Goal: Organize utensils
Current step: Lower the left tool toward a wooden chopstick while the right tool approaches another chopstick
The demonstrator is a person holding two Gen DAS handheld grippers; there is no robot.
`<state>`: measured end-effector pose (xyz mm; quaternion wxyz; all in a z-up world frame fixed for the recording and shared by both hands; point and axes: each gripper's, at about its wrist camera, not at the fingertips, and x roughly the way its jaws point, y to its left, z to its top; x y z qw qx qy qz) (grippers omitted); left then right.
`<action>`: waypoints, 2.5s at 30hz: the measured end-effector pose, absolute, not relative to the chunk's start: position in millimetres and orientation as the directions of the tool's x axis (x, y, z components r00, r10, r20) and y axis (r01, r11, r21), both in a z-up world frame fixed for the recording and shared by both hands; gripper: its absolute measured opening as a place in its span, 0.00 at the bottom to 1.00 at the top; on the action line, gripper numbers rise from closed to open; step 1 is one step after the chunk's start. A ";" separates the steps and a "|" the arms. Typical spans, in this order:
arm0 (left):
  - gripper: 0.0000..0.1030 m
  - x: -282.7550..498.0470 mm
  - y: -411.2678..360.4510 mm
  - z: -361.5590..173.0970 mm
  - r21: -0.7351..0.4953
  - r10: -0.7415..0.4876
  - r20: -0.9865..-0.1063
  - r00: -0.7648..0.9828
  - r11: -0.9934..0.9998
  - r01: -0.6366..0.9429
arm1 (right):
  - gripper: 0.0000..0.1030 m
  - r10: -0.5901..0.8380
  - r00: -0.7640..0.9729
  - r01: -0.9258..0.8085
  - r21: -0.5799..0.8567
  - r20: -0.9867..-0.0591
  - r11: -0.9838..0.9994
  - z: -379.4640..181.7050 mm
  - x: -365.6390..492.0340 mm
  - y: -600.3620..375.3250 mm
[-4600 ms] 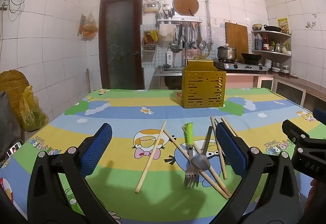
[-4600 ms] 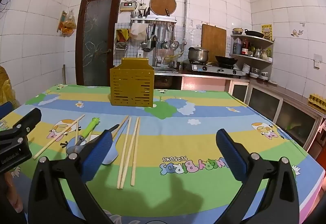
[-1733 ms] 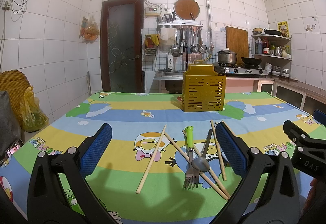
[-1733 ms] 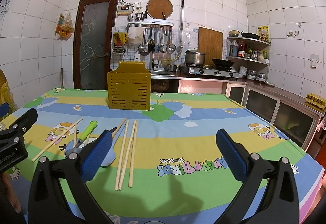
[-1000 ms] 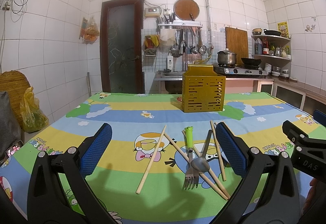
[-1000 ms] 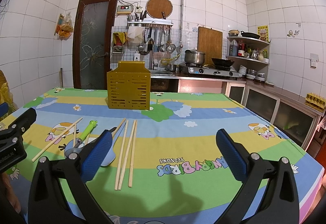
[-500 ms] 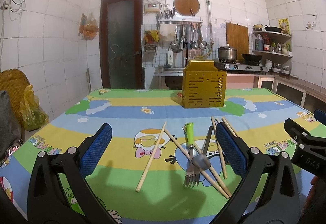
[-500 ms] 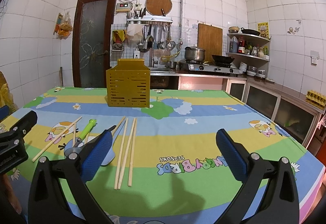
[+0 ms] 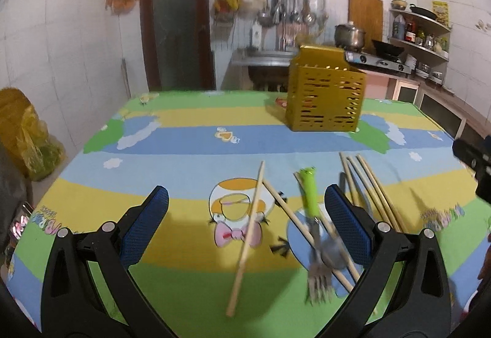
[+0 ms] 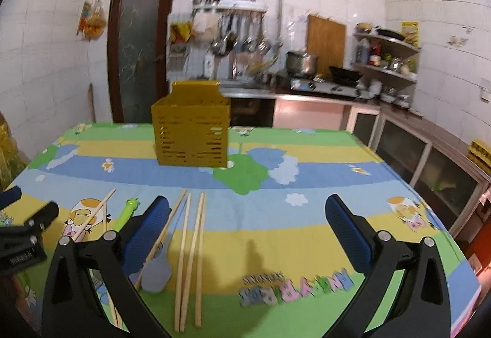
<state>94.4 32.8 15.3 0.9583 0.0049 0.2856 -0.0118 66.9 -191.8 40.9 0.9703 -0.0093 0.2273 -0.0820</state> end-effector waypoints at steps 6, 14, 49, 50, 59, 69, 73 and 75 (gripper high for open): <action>0.95 151.4 38.4 2.1 0.030 -0.037 -0.626 0.779 0.997 0.072 | 0.96 -0.109 0.804 0.104 -0.042 -0.584 0.994 18.4 129.6 -190.4; 0.95 202.1 42.2 -50.6 0.009 -0.043 -0.788 0.614 0.997 0.082 | 0.96 -0.146 0.686 0.124 -0.083 -0.712 0.989 -32.5 174.2 -196.9; 0.96 227.6 51.9 -61.8 0.027 -0.086 -0.820 0.566 0.982 0.188 | 0.97 -0.064 0.602 0.142 0.028 -0.796 0.989 -61.3 200.5 -217.2; 0.96 227.5 51.8 -61.8 0.027 -0.085 -0.821 0.565 0.982 0.186 | 0.97 -0.064 0.602 0.142 0.028 -0.796 0.989 -61.4 200.5 -218.3; 0.95 223.9 50.6 -60.8 0.010 -0.075 -0.830 0.553 0.989 0.148 | 0.97 -0.066 0.602 0.141 0.024 -0.796 0.990 -61.1 200.3 -218.8; 0.74 231.7 53.4 -54.0 -0.014 -0.104 -0.826 0.554 0.986 0.164 | 0.96 -0.087 0.605 0.149 0.005 -0.791 0.989 -59.1 198.8 -218.1; 0.64 236.5 53.7 -52.1 -0.025 -0.116 -0.825 0.554 0.985 0.169 | 0.82 -0.077 0.619 0.140 0.014 -0.781 0.990 -56.6 195.8 -214.2; 0.55 239.8 53.0 -51.1 -0.026 -0.119 -0.825 0.552 0.984 0.174 | 0.73 -0.077 0.626 0.133 0.009 -0.776 0.991 -55.2 195.4 -210.0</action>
